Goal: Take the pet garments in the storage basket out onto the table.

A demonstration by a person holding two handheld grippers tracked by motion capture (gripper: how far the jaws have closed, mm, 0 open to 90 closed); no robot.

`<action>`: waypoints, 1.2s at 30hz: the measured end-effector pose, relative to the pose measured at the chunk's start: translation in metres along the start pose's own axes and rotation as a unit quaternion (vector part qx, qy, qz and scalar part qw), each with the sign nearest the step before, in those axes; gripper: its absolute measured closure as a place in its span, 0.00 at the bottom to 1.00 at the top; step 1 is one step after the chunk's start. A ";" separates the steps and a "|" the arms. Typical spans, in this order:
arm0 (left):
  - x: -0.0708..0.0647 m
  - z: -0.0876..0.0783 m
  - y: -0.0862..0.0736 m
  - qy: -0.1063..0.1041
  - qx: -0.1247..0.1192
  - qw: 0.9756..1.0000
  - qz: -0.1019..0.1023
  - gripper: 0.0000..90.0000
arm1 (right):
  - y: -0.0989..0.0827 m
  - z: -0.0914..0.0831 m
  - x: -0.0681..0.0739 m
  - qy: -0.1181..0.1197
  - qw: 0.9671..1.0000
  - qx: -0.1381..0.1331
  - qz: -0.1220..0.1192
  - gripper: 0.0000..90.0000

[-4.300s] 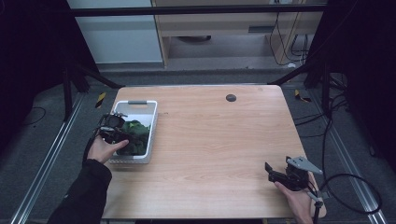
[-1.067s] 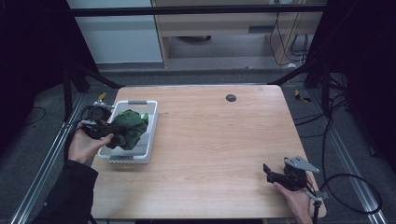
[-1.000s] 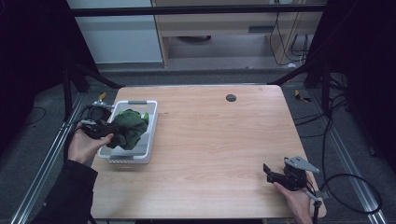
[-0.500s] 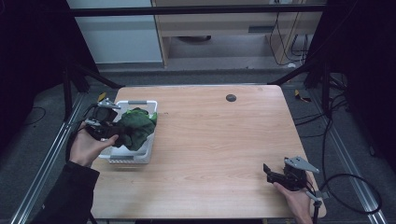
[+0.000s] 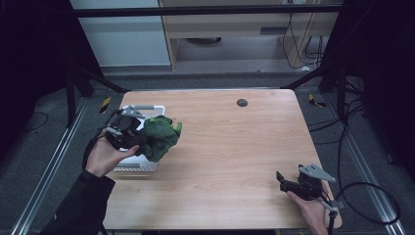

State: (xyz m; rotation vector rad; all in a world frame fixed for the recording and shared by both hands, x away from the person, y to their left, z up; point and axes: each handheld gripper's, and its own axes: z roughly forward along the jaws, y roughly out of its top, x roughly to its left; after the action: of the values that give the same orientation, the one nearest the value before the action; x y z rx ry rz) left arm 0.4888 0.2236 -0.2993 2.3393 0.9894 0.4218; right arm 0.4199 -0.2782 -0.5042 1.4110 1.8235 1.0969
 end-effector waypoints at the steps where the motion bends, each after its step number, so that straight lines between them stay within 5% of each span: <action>1: -0.003 0.002 0.001 -0.002 0.001 1.000 0.004 0.88 | 0.000 0.000 0.000 0.000 1.000 -0.001 0.000 0.12; 26: -0.044 0.045 0.031 -0.055 0.019 0.997 0.058 0.88 | 0.000 -0.001 -0.002 -0.002 1.000 -0.008 0.004 0.12; 36: -0.057 0.065 0.040 -0.075 0.035 0.993 0.080 0.88 | 0.000 -0.002 -0.002 -0.001 1.000 -0.009 0.005 0.12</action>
State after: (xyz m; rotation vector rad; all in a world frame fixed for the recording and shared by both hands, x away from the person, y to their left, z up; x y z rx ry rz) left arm 0.5040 0.1350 -0.3309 2.4831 0.7598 0.2709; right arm 0.4189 -0.2801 -0.5033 1.4128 1.8032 1.1135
